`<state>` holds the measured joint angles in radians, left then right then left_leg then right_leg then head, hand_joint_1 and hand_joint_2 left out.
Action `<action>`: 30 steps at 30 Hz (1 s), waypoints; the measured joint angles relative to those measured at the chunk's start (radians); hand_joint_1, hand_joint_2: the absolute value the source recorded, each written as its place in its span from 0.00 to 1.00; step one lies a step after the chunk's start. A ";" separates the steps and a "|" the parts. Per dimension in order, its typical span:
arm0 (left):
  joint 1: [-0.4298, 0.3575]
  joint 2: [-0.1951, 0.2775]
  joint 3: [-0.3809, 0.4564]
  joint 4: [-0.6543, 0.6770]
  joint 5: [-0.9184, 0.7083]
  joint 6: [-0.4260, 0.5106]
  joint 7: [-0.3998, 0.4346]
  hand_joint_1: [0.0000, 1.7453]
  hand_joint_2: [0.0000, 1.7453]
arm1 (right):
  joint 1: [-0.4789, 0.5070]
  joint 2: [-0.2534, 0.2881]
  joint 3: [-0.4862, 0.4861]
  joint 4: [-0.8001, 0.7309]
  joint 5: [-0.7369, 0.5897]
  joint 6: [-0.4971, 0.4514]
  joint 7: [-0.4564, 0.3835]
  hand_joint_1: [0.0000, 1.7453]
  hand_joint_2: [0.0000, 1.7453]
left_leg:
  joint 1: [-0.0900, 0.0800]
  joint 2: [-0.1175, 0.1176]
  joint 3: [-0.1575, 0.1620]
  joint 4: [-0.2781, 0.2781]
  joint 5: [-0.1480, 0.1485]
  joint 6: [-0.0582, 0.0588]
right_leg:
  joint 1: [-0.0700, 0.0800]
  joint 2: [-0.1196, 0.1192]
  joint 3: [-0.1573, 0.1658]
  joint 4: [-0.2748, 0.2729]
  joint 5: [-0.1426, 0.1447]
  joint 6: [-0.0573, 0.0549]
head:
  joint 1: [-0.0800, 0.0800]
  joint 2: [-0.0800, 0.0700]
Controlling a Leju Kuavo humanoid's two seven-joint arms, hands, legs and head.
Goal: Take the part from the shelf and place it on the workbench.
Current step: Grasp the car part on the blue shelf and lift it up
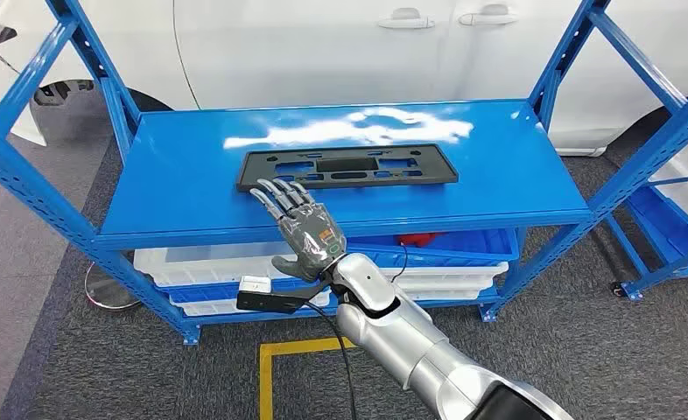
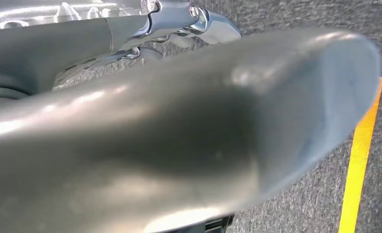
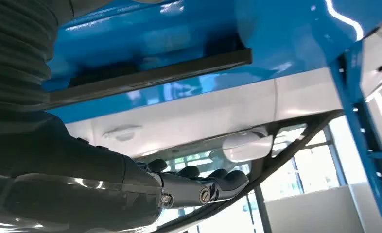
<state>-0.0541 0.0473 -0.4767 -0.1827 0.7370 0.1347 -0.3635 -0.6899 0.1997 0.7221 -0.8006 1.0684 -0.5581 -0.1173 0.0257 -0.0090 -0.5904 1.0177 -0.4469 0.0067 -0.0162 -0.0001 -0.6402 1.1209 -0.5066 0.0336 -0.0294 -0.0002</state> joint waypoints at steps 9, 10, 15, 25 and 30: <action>-0.002 0.003 -0.026 0.004 -0.003 -0.003 -0.001 0.00 0.00 | -0.062 0.002 -0.072 0.237 0.095 -0.066 0.093 0.00 1.00 | -0.021 -0.001 0.016 0.001 -0.016 0.008 | 0.021 -0.001 -0.007 -0.059 0.090 -0.043 | -0.002 0.000; -0.003 0.003 -0.029 0.004 -0.003 -0.004 0.000 0.00 0.00 | -0.070 0.002 -0.085 0.260 0.103 -0.077 0.101 0.00 1.00 | -0.020 -0.001 0.016 0.000 -0.018 0.003 | 0.026 -0.002 0.006 -0.091 0.096 -0.048 | -0.003 0.000; -0.003 0.005 -0.036 0.004 -0.003 -0.003 0.001 0.00 0.00 | -0.080 0.000 -0.122 0.304 0.117 -0.109 0.109 0.00 1.00 | -0.015 0.002 0.019 -0.008 -0.020 -0.011 | 0.032 0.000 0.011 -0.107 0.090 -0.052 | -0.001 0.000; -0.010 0.015 -0.052 0.005 -0.003 -0.004 0.001 0.00 0.00 | -0.080 0.015 -0.227 0.332 0.119 -0.135 0.041 0.00 1.00 | -0.002 0.007 -0.046 0.048 0.025 -0.043 | 0.013 0.004 0.077 -0.119 0.048 -0.043 | -0.007 0.000; -0.010 0.015 -0.060 0.006 -0.003 0.000 0.002 0.00 0.00 | -0.079 0.020 -0.253 0.330 0.115 -0.140 0.014 0.00 1.00 | -0.005 0.003 -0.025 0.001 0.021 -0.009 | 0.014 0.003 0.072 -0.107 0.031 -0.020 | -0.005 0.000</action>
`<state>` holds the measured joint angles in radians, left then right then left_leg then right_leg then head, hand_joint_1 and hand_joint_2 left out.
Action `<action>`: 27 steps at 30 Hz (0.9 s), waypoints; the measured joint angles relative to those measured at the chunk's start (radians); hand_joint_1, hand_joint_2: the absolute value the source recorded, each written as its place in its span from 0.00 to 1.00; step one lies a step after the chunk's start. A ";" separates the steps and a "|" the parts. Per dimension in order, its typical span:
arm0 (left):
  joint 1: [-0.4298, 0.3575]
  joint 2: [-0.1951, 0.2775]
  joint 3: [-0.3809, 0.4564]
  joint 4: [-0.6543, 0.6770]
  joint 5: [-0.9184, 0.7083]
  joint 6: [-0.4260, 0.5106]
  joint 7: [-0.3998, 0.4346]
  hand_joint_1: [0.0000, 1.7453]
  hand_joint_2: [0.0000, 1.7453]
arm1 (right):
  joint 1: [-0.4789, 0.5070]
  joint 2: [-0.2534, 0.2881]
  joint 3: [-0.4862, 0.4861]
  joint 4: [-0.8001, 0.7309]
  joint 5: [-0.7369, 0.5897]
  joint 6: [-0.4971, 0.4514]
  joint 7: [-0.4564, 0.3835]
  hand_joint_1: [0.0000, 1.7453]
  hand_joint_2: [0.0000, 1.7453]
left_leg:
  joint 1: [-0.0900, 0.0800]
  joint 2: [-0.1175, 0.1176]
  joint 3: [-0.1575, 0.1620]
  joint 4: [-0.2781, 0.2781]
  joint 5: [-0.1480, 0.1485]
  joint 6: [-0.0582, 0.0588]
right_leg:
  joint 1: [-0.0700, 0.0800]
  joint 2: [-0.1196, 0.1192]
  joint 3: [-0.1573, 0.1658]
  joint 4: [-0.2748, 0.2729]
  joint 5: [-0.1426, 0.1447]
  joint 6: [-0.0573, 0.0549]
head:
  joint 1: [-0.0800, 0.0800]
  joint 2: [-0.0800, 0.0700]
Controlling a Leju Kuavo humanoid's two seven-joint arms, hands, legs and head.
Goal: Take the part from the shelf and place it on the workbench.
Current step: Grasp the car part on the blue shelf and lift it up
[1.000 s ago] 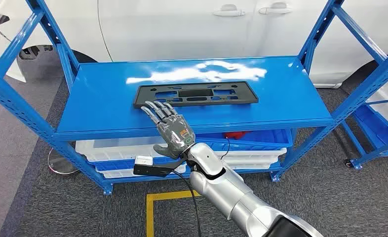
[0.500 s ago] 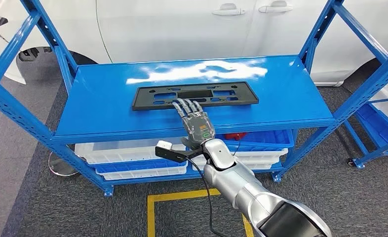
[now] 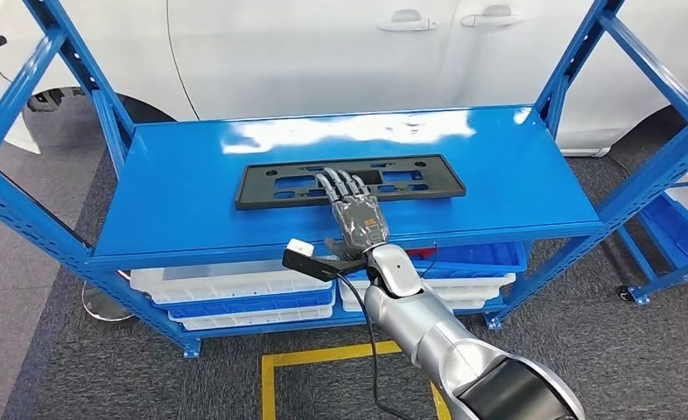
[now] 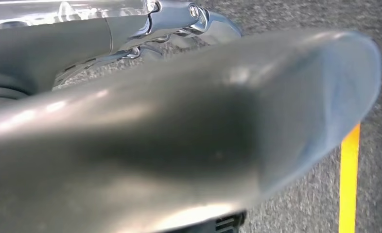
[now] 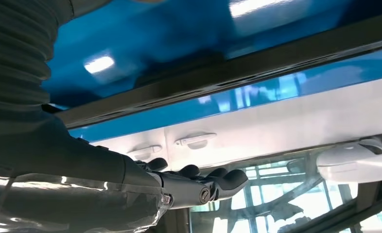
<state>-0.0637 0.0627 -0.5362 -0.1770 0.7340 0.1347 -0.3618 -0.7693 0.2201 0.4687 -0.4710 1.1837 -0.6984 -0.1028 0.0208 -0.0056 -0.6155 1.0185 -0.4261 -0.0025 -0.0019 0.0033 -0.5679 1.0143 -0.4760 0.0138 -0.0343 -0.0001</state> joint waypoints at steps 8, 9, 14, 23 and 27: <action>-0.004 0.002 -0.013 0.000 0.000 0.007 0.000 0.00 0.00 | 0.016 0.001 -0.019 -0.005 -0.002 -0.001 -0.022 0.00 1.00 | -0.004 -0.003 0.020 -0.003 -0.016 0.019 | -0.003 -0.001 -0.144 0.208 -0.024 0.003 | 0.004 0.000; -0.004 0.002 -0.014 0.000 0.000 0.006 0.000 0.00 0.00 | 0.016 0.001 -0.019 -0.006 -0.001 -0.001 -0.023 0.00 1.00 | -0.005 -0.005 0.025 -0.003 -0.019 0.018 | -0.001 -0.001 -0.116 0.136 0.016 -0.004 | 0.004 0.000; -0.007 0.000 -0.015 0.000 0.000 0.006 0.001 0.00 0.00 | 0.019 0.005 -0.020 -0.013 0.008 -0.002 -0.021 0.00 1.00 | -0.009 -0.004 0.033 -0.008 -0.030 -0.005 | 0.007 -0.001 -0.054 -0.004 0.059 -0.023 | 0.003 0.000; 0.000 0.003 -0.016 0.002 0.005 -0.002 0.003 0.00 0.00 | 0.032 0.014 -0.021 -0.021 0.021 -0.002 -0.022 0.00 1.00 | -0.001 0.000 -0.080 0.212 -0.090 -0.032 | -0.002 0.000 -0.019 -0.020 0.044 -0.038 | -0.001 0.000; 0.000 0.007 -0.015 0.005 0.009 -0.003 0.003 0.00 0.00 | 0.031 0.017 -0.022 -0.022 0.023 -0.002 -0.023 0.00 1.00 | -0.003 0.002 0.013 0.005 -0.008 -0.020 | 0.002 0.002 -0.011 -0.008 0.026 -0.020 | 0.000 0.000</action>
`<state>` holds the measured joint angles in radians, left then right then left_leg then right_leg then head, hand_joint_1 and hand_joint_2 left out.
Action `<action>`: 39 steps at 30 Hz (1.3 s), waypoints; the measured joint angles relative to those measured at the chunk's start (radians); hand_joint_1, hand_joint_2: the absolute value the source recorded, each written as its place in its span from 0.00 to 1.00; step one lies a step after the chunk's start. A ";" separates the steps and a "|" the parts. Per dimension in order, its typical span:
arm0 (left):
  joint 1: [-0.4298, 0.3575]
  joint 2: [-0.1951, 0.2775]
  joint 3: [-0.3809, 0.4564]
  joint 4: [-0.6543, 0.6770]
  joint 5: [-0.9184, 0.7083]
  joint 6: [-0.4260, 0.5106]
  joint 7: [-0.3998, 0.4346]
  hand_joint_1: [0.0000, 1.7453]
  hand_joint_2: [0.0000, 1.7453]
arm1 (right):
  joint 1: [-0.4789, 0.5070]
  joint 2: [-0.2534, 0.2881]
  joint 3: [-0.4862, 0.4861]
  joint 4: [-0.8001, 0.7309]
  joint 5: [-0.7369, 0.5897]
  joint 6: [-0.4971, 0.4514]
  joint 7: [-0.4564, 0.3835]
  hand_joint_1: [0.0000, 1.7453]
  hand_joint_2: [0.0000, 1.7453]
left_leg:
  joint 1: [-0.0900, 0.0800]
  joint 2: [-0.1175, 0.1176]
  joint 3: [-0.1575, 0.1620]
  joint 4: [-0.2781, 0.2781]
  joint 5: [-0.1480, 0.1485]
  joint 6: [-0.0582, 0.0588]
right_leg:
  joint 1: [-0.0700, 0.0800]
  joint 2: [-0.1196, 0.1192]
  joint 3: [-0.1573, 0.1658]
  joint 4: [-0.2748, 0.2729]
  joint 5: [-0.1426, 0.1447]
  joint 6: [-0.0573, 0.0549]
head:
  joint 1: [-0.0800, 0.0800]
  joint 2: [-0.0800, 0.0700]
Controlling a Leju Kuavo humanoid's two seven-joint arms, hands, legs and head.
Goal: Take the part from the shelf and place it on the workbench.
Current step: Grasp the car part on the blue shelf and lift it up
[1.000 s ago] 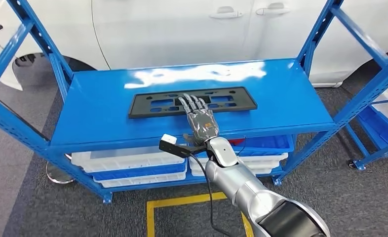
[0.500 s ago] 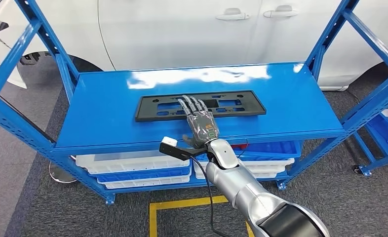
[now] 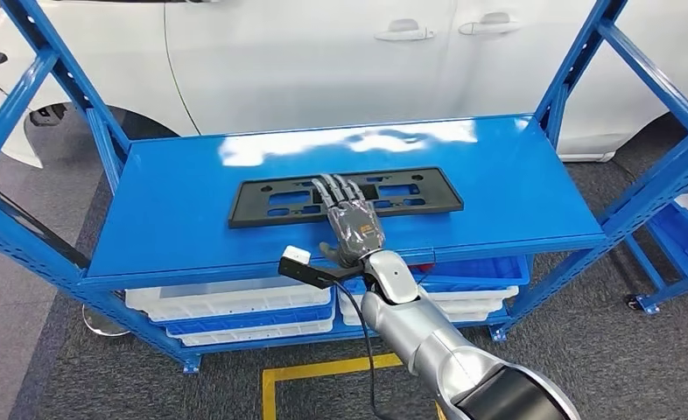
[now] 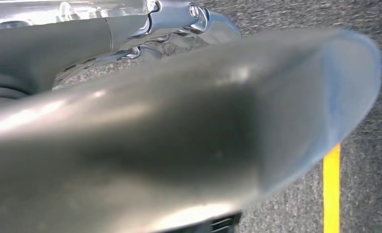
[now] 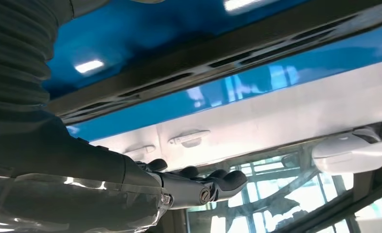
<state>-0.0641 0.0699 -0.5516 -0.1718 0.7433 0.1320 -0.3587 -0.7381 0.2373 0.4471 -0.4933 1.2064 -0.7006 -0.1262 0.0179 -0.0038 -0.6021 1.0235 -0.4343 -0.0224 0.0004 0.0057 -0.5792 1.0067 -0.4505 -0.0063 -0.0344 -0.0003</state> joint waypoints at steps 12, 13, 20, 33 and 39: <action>0.004 0.000 0.000 0.001 0.006 -0.002 -0.001 0.00 0.00 | 0.008 0.004 -0.006 -0.004 0.021 -0.001 0.007 0.00 1.00 | -0.001 -0.006 0.038 -0.013 -0.032 0.039 | -0.005 -0.001 -0.131 0.186 -0.015 0.021 | 0.009 0.000; 0.004 -0.001 0.000 0.001 0.007 -0.003 -0.001 0.00 0.00 | 0.007 0.004 -0.006 -0.005 0.025 -0.001 0.009 0.00 1.00 | -0.002 -0.006 0.045 -0.013 -0.037 0.036 | -0.001 -0.001 -0.099 0.115 0.020 0.014 | 0.009 0.000; 0.000 -0.001 0.000 0.001 0.011 -0.004 -0.006 0.00 0.00 | 0.005 0.009 -0.008 -0.012 0.038 -0.001 0.015 0.00 1.00 | -0.003 -0.003 0.050 0.017 -0.078 0.003 | -0.001 -0.001 -0.024 -0.017 0.034 -0.014 | 0.009 0.000; 0.004 0.002 0.000 0.005 0.014 0.006 -0.011 0.00 0.00 | 0.016 0.020 -0.008 -0.013 0.058 -0.001 0.002 0.00 1.00 | 0.002 0.001 -0.031 -0.005 0.031 0.013 | 0.002 0.003 0.058 -0.010 -0.051 0.008 | 0.004 0.000; 0.001 0.002 0.000 0.005 0.021 0.013 -0.014 0.00 0.00 | 0.015 0.016 -0.008 -0.012 0.086 0.000 0.032 0.00 1.00 | 0.006 0.001 -0.011 -0.016 0.017 0.038 | -0.007 0.000 -0.097 0.268 -0.159 0.031 | 0.008 0.000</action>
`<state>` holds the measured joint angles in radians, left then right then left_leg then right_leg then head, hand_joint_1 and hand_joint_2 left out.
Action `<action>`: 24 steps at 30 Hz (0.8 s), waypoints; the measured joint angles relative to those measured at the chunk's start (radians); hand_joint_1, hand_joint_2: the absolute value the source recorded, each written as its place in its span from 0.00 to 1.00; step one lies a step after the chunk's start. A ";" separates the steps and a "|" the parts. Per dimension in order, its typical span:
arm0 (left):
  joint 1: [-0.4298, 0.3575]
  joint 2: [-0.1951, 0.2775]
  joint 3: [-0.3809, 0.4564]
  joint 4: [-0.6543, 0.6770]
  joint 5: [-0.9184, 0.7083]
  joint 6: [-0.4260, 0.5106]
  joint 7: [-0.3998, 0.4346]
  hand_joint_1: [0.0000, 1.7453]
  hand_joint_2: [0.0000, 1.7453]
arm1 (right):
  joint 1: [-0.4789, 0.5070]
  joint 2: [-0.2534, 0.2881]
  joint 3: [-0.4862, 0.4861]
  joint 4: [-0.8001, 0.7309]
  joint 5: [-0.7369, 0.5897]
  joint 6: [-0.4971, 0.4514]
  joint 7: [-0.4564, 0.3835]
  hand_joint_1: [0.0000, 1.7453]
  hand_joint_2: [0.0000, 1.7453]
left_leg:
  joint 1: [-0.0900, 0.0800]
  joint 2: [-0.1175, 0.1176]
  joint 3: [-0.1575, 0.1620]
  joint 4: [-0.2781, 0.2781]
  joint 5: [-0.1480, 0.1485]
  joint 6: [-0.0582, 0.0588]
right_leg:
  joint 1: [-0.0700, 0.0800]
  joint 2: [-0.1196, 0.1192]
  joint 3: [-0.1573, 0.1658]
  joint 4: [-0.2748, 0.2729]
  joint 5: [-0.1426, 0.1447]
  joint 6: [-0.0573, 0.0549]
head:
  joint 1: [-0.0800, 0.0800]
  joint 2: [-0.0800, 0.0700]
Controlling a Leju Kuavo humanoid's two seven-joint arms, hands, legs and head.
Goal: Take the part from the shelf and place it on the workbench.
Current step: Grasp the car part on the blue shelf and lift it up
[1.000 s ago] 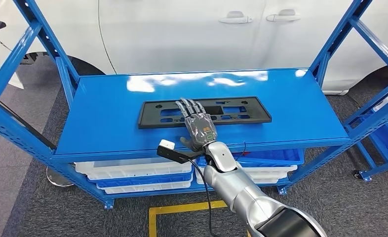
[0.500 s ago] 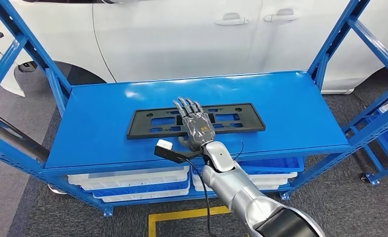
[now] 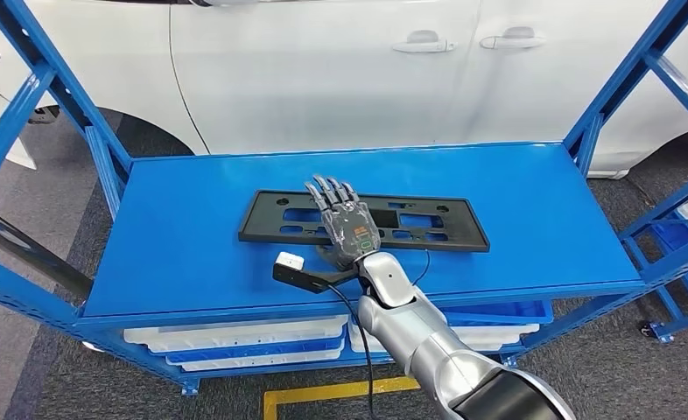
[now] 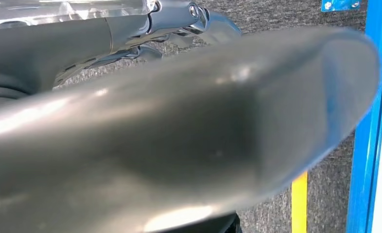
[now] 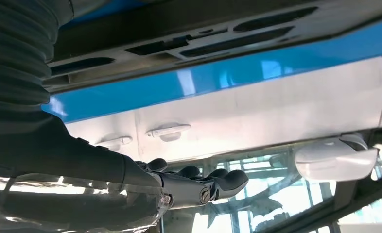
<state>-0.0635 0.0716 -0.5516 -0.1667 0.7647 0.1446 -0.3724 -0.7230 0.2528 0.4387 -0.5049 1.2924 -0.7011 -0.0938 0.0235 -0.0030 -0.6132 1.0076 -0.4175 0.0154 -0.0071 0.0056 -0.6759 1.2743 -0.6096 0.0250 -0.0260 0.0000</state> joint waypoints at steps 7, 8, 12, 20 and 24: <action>0.001 -0.001 0.000 0.000 0.010 0.002 -0.009 0.00 0.00 | -0.006 -0.013 0.008 0.009 0.085 0.009 0.091 0.89 1.00 | -0.005 -0.005 0.021 0.003 -0.021 -0.020 | 0.002 0.000 0.066 -0.260 0.182 -0.016 | 0.000 0.000; 0.001 -0.001 0.000 0.000 0.011 0.002 -0.009 0.00 0.00 | -0.006 -0.015 0.010 0.009 0.096 0.012 0.101 0.95 1.00 | -0.006 -0.005 0.021 0.002 -0.021 -0.026 | 0.005 0.000 0.067 -0.265 0.179 -0.018 | -0.001 0.000; 0.001 -0.001 0.000 0.000 0.017 0.002 -0.011 0.00 0.00 | -0.006 -0.019 0.015 0.008 0.126 0.017 0.133 0.99 1.00 | -0.002 -0.003 0.005 0.053 -0.060 -0.045 | -0.002 0.000 0.082 -0.281 0.183 -0.038 | -0.001 0.000; 0.002 0.003 0.000 0.000 0.031 -0.004 -0.046 0.00 0.00 | 0.009 -0.028 0.019 0.000 0.138 0.023 0.144 1.00 1.00 | -0.001 -0.001 -0.029 0.104 -0.034 -0.050 | 0.003 0.002 0.098 -0.271 0.162 -0.039 | -0.002 0.000; 0.001 0.005 0.000 0.000 0.039 -0.013 -0.068 0.00 0.00 | 0.007 -0.034 0.018 -0.021 0.128 0.024 0.131 1.00 1.00 | -0.006 -0.002 0.012 0.014 -0.020 -0.028 | 0.008 0.004 0.097 -0.265 0.155 -0.022 | 0.001 0.000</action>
<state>-0.0627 0.0767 -0.5516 -0.1663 0.8038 0.1315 -0.4405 -0.7162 0.2189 0.4569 -0.5261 1.4201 -0.6773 0.0371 0.0171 -0.0055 -0.6008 1.0216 -0.4377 -0.0123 0.0005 0.0096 -0.5791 1.0097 -0.4542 0.0031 -0.0254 0.0000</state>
